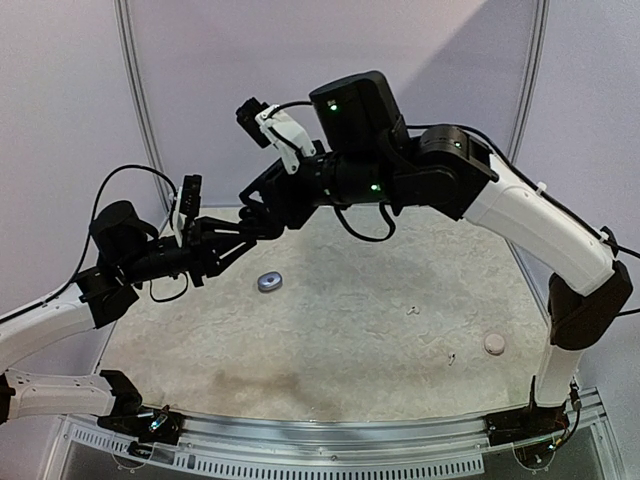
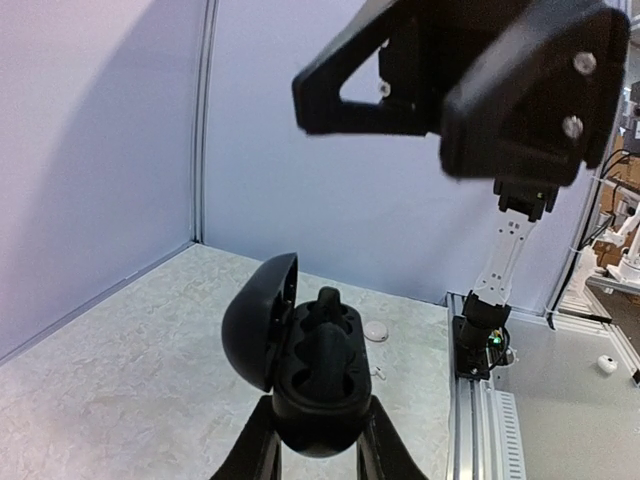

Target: Insert the wireless bluetooth earbuds into the charging case

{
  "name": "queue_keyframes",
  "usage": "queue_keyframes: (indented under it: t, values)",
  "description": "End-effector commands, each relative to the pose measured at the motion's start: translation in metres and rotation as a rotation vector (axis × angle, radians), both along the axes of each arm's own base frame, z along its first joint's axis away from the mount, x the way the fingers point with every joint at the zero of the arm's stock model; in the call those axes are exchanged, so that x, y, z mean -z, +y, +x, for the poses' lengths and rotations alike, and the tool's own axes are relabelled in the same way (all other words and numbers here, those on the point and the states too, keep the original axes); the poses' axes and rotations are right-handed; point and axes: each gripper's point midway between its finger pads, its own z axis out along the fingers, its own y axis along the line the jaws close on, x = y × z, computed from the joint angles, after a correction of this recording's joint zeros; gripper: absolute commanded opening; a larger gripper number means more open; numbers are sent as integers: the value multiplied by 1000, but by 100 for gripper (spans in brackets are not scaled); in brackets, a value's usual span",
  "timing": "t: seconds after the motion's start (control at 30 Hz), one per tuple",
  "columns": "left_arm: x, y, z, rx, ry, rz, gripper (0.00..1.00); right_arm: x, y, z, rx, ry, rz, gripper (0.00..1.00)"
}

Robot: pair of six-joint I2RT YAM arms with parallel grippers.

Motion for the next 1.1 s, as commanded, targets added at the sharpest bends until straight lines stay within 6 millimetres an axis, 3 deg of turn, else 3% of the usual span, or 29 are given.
queue_keyframes:
  t: [0.0,0.13,0.27,0.57,1.07]
  values:
    - [-6,-2,-8,29,-22,-14,0,-28,-14,0,8,-10,80,36]
    - [-7,-2,-8,28,-22,-14,0,-24,-12,-8,-38,6,73,25]
    - [-7,-2,-7,25,-22,-14,0,-7,-7,-18,-103,42,33,25]
    - [-5,-4,-11,45,-94,22,0,18,4,-5,-62,73,-7,14]
    - [-7,-3,-8,27,-102,23,0,65,10,-4,-74,138,-102,3]
